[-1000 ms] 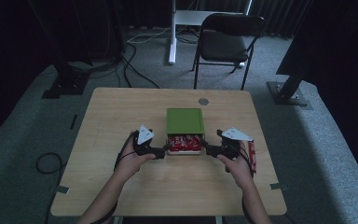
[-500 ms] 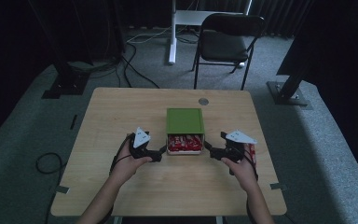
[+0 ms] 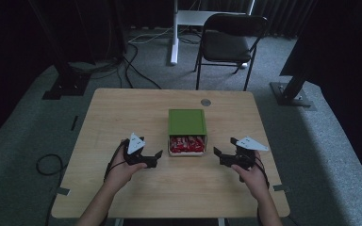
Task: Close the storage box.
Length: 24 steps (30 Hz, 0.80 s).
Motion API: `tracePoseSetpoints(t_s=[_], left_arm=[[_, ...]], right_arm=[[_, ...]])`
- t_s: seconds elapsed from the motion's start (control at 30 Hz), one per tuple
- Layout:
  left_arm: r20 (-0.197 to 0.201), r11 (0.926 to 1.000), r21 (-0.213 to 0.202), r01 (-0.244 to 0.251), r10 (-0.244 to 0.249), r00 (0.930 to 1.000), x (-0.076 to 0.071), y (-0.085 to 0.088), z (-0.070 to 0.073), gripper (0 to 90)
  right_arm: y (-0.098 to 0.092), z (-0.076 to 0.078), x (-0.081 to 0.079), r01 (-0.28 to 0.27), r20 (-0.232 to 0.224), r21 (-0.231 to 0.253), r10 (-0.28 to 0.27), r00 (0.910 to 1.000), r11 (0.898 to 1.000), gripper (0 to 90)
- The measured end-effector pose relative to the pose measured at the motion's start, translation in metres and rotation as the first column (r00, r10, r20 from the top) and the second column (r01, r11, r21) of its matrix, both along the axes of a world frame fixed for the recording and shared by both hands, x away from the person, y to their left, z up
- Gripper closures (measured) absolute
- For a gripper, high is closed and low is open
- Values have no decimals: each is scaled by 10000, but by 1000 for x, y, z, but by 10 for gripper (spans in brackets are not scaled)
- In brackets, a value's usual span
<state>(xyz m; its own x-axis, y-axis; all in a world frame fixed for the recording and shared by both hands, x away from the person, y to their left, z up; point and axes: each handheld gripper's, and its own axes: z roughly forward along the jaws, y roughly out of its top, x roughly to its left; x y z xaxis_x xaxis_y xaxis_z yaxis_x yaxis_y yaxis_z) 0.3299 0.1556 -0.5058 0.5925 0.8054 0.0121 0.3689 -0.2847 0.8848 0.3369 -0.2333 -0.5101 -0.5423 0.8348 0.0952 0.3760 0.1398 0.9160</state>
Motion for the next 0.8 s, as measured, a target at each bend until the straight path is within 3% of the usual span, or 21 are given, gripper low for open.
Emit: tracePoseSetpoints(t_s=[0.4, 0.8], left_arm=[[-254, 9997, 137, -200, 204, 9995, -11, 17, -7, 81], [-727, 9981, 393, -472, 500, 9961, -26, 36, -27, 81]], right_arm=[[-27, -7, -16, 402, -187, -76, -404, 9990, 9992, 117], [-37, -27, -29, 439, -497, -604, -470, 9977, 9972, 117]])
